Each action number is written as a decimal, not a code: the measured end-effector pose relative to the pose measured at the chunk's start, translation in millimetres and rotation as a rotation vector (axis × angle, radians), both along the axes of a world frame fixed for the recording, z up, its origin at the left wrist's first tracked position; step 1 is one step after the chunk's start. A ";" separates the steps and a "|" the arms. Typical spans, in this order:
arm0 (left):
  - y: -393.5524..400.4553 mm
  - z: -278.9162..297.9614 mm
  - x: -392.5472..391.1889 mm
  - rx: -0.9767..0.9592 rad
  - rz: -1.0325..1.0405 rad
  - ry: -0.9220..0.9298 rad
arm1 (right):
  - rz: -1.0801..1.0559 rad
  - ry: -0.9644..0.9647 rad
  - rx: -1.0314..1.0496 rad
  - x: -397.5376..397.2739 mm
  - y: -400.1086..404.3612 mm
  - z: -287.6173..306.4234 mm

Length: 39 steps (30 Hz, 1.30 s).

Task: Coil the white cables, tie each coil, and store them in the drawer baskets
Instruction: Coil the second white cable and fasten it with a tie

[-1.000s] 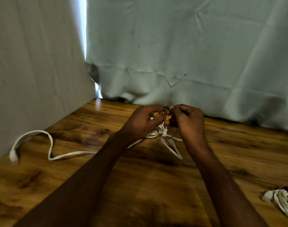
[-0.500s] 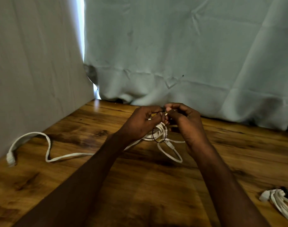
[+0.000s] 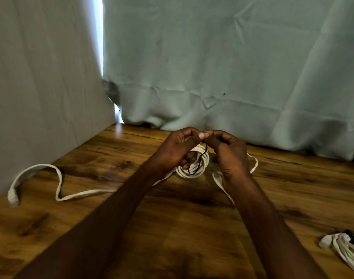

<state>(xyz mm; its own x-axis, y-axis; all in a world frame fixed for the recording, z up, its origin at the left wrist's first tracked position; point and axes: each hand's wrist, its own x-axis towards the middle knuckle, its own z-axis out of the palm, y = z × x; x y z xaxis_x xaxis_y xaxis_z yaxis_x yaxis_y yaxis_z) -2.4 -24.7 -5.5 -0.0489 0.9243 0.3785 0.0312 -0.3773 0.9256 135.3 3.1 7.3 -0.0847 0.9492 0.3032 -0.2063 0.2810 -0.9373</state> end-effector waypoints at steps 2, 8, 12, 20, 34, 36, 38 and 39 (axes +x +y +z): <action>1.1 -1.0 0.3 -0.009 -0.023 -0.024 | -0.018 0.029 -0.011 -2.0 0.8 0.0; 5.4 -6.0 -11.5 -0.055 0.003 0.000 | 0.025 0.258 -0.049 17.5 10.9 17.4; 11.6 -11.9 -21.9 -0.066 0.064 -0.033 | 0.402 0.676 -0.066 34.1 16.0 22.7; 22.6 -16.9 -32.2 -0.049 0.216 -0.349 | 0.417 0.321 -0.196 11.6 4.2 16.6; 25.6 -9.8 -29.9 0.008 0.056 -0.580 | -0.201 -0.575 0.560 -23.9 -7.3 -29.6; 23.6 -8.4 -26.8 -0.006 0.060 -0.526 | -0.272 -0.639 0.602 -26.2 -6.7 -32.7; 22.4 -7.6 -23.7 -0.023 0.075 -0.462 | -0.336 -0.683 0.608 -25.7 -6.5 -33.4; 22.0 -7.5 -22.0 -0.023 0.081 -0.431 | -0.355 -0.719 0.588 -24.9 -6.5 -33.4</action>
<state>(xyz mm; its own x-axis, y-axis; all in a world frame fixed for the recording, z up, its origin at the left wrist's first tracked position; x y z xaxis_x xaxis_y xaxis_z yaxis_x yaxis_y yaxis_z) -24.4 -2.7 -13.0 -0.2709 0.9189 0.2868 -0.3309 -0.3686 0.8687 110.3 -3.4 -26.1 -0.1734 0.6703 0.7216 0.5423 0.6766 -0.4981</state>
